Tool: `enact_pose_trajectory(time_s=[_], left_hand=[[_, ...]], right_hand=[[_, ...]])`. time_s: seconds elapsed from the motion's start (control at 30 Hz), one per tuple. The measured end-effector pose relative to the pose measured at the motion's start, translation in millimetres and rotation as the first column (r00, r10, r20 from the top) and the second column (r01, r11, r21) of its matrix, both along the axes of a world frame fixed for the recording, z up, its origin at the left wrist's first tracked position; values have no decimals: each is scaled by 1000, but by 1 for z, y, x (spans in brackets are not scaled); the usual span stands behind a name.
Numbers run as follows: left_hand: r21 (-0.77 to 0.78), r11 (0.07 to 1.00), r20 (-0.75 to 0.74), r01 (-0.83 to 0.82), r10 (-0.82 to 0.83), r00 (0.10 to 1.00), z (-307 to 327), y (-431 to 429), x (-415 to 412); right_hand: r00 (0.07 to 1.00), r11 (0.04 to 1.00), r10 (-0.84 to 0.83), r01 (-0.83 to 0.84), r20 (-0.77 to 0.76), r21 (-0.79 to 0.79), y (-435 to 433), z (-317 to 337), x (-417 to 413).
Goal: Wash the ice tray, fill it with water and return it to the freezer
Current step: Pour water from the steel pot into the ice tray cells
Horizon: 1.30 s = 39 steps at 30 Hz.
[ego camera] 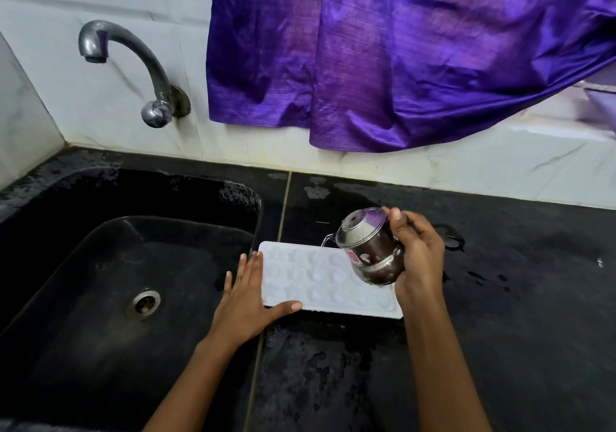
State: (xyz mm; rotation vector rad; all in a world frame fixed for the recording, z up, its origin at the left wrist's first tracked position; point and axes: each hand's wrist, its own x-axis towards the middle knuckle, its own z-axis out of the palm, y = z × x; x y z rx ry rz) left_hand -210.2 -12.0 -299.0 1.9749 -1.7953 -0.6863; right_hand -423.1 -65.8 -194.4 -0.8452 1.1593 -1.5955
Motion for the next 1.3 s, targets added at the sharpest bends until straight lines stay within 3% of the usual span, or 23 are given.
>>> enact_pose_trajectory(time_s=[0.67,1.03,1.3], left_hand=[[2,1000,-7,-1,1,1000,1,0,0],[0,1000,-22,-4,4,1000,1,0,0],[-7,1000,-22,-11,11,1000,1,0,-1]], right_hand=[[999,999,-8,7,-33,-45,-2,17,-4],[991,999,44,-45,127,-1,0,8,2],[989,996,76,-82,124,47,-1,7,17]])
